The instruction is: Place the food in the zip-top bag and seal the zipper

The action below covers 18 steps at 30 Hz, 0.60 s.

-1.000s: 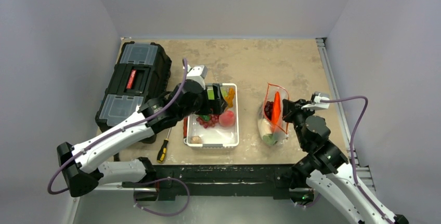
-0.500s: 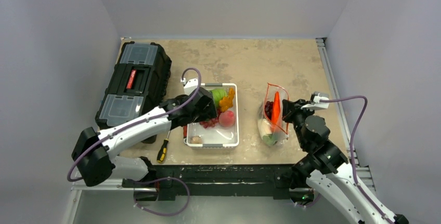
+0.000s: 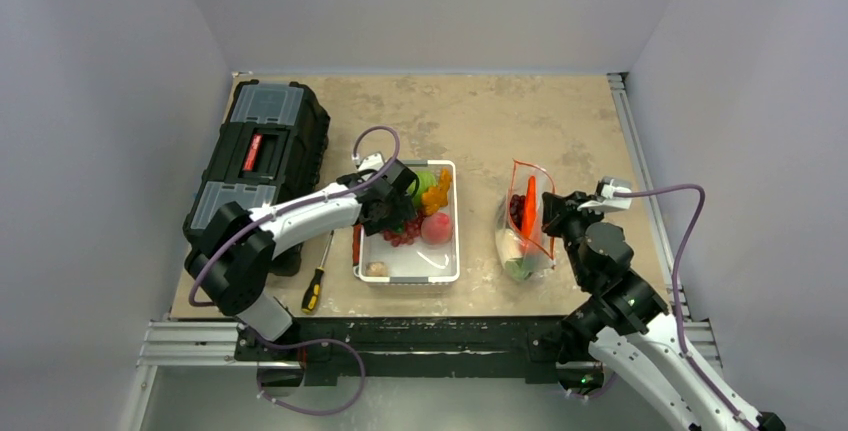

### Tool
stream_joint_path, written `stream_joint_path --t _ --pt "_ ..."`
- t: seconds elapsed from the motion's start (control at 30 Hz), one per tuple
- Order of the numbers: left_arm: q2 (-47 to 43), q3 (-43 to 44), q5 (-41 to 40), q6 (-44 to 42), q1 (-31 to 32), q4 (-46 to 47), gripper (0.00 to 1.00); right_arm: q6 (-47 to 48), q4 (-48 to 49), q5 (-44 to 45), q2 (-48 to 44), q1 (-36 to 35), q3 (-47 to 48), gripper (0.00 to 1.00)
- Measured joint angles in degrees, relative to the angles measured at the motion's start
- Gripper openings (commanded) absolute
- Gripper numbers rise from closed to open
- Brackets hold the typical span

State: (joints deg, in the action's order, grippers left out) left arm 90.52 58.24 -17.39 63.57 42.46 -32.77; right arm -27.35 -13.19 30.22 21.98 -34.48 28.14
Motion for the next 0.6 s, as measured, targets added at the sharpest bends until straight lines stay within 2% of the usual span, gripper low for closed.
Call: stream_joint_path --t 0.13,0.6 --pt "1.8 0.3 0.9 0.0 -0.1 0.6 0.50 0.0 0.0 0.0 0.0 0.0 -0.2 0.00" --pt "-0.7 -0.3 2.5 -1.3 -0.4 1.9 0.21 0.0 0.3 0.0 0.2 0.0 -0.2 0.00"
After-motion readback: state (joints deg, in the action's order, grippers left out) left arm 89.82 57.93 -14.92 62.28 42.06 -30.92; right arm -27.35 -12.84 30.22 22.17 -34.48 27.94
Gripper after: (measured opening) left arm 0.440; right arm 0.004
